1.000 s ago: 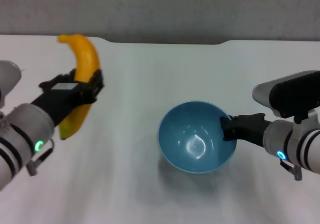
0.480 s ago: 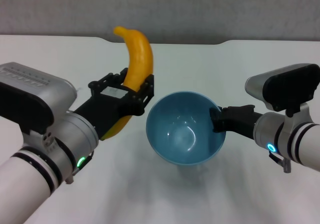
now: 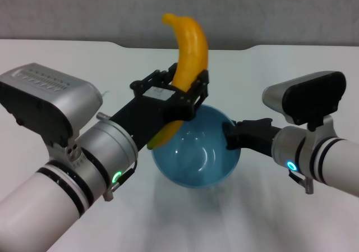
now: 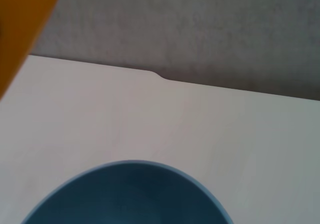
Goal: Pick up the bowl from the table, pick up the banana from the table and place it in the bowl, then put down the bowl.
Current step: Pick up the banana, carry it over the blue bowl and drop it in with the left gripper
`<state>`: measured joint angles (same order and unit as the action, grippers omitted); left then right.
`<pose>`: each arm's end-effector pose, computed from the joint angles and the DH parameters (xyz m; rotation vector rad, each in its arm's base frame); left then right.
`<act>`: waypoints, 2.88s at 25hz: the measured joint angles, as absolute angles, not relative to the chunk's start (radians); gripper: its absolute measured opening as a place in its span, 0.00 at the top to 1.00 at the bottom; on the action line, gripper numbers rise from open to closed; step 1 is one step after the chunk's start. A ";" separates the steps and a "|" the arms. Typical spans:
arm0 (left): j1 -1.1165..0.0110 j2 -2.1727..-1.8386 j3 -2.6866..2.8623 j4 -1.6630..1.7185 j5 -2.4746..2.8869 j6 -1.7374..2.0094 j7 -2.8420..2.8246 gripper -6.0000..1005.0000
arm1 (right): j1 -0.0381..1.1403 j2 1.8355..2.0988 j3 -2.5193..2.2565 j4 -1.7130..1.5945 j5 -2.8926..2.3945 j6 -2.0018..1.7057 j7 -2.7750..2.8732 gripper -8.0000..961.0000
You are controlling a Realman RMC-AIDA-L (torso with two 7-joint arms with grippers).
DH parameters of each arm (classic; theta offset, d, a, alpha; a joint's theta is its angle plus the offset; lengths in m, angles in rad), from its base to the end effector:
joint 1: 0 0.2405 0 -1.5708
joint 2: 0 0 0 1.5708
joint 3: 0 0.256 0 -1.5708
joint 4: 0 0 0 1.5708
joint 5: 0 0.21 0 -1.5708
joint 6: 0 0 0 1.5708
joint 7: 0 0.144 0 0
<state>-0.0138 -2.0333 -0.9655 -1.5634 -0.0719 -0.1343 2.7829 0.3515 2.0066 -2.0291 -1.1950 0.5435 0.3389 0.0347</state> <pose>-0.1211 0.2926 -0.0450 -2.0571 -0.6387 -0.8931 0.2049 0.3564 -0.0803 -2.1710 0.9528 0.2485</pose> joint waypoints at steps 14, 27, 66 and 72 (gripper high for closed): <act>-0.083 -2.040 -0.974 -1.375 -0.113 -0.371 2.703 0.49 | 0.366 2.008 -2.067 -1.216 0.567 0.334 0.034 0.93; -0.110 -2.041 -0.974 -1.252 -0.178 -0.495 2.647 0.49 | 0.365 2.006 -2.074 -1.249 0.571 0.334 0.032 0.93; -0.162 -2.037 -0.950 -1.123 -0.246 -0.548 2.647 0.43 | 0.322 2.003 -2.012 -1.315 0.561 0.342 0.003 0.93; -0.162 -2.037 -0.949 -1.123 -0.234 -0.548 2.649 0.41 | 0.321 2.003 -2.005 -1.315 0.562 0.342 -0.003 0.93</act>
<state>-0.1625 -2.0369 -0.9494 -1.1228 -0.2336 -0.5479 2.6491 0.3209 2.0032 -2.0051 -1.3148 0.5620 0.3419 -0.0029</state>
